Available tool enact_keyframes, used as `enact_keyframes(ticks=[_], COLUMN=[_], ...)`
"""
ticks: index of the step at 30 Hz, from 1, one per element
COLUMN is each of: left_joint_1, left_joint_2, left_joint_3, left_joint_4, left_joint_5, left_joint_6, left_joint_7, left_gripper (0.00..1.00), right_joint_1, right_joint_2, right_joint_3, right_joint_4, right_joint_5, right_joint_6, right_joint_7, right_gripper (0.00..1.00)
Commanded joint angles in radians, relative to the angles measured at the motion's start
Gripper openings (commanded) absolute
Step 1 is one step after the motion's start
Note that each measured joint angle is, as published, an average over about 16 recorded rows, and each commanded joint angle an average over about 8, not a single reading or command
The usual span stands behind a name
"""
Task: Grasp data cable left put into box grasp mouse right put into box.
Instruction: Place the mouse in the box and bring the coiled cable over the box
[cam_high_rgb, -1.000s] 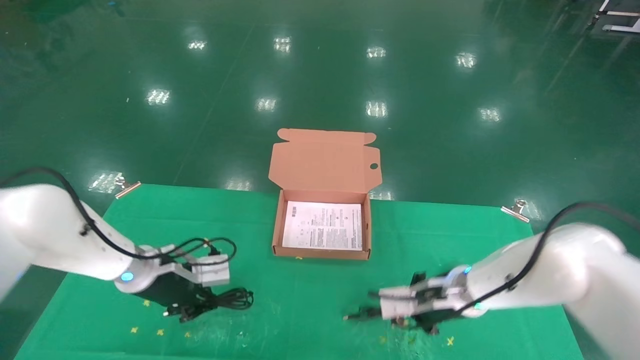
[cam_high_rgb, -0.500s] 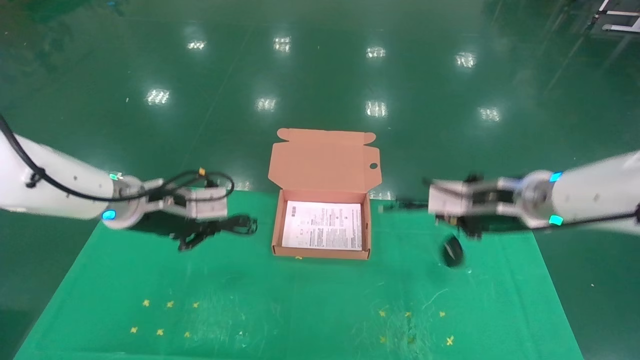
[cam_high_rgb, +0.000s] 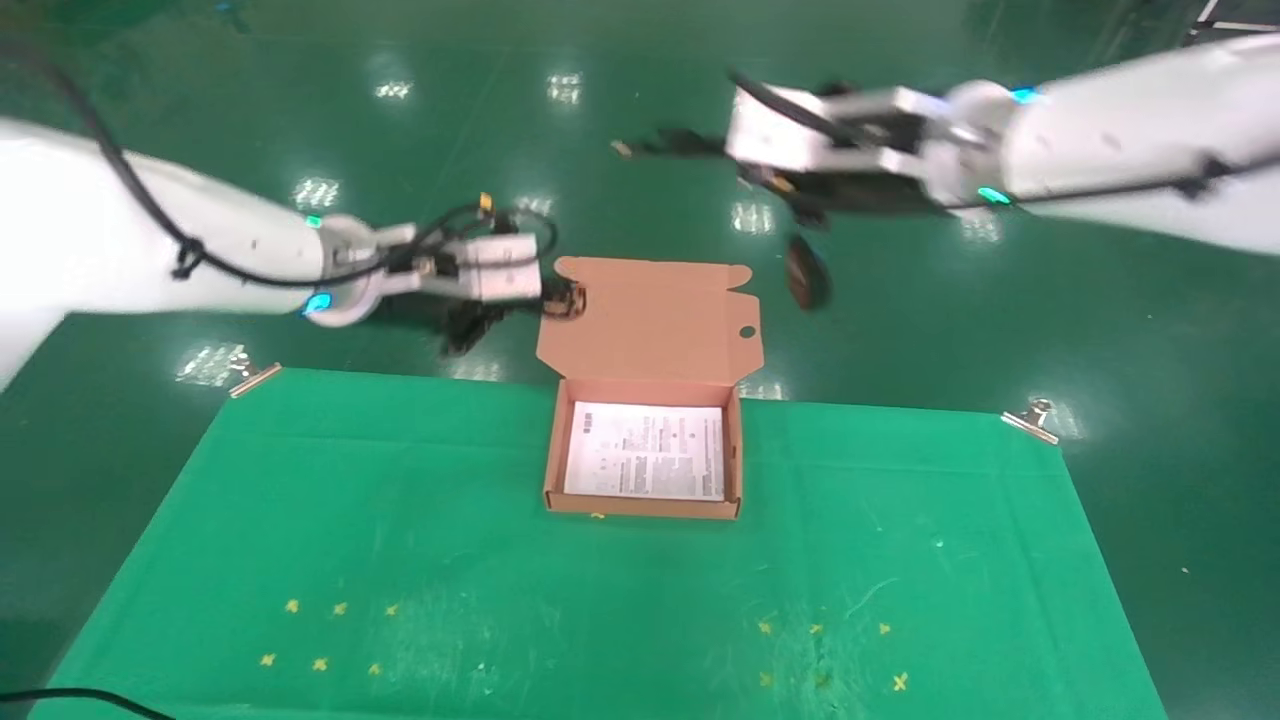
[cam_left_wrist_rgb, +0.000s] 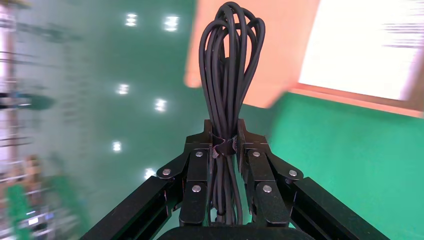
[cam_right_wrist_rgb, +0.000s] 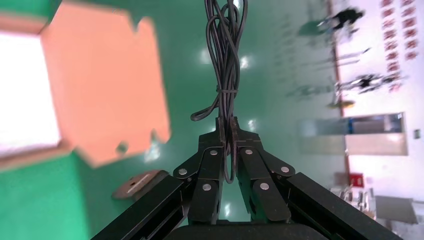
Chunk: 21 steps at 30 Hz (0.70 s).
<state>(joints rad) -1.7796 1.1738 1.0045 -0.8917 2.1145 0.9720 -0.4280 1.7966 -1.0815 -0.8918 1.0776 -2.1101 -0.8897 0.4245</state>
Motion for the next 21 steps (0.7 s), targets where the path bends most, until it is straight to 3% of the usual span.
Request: enact_keyframes(ticks=[1, 11, 21], left_joint_1=[-0.014, -0.078, -0.088], left_joint_2=[0.032, 0.125, 0.096], left_joint_3=[-0.002, 0.028, 0.038], left_joint_4=[0.028, 0.146, 0.155], left_joint_5=[0.018, 0.171, 0.215], left_joint_6=[-0.031, -0.108, -0.093], left_joint_7=[-0.008, -0.066, -0.093], left_gripper=[0.00, 0.00, 0.00], right_joint_1=[0.020, 0.091, 0.073], right_joint_2=[-0.040, -0.212, -0.255], right_joint_3=[0.010, 0.016, 0.000], right_joint_4=[-0.045, -0.276, -0.315], right_joint_5=[0.009, 0.080, 0.112], right_joint_6=[0.045, 0.144, 0.166], right_joint_7=[-0.021, -0.173, -0.205], right_gripper=[0.00, 0.00, 0.00])
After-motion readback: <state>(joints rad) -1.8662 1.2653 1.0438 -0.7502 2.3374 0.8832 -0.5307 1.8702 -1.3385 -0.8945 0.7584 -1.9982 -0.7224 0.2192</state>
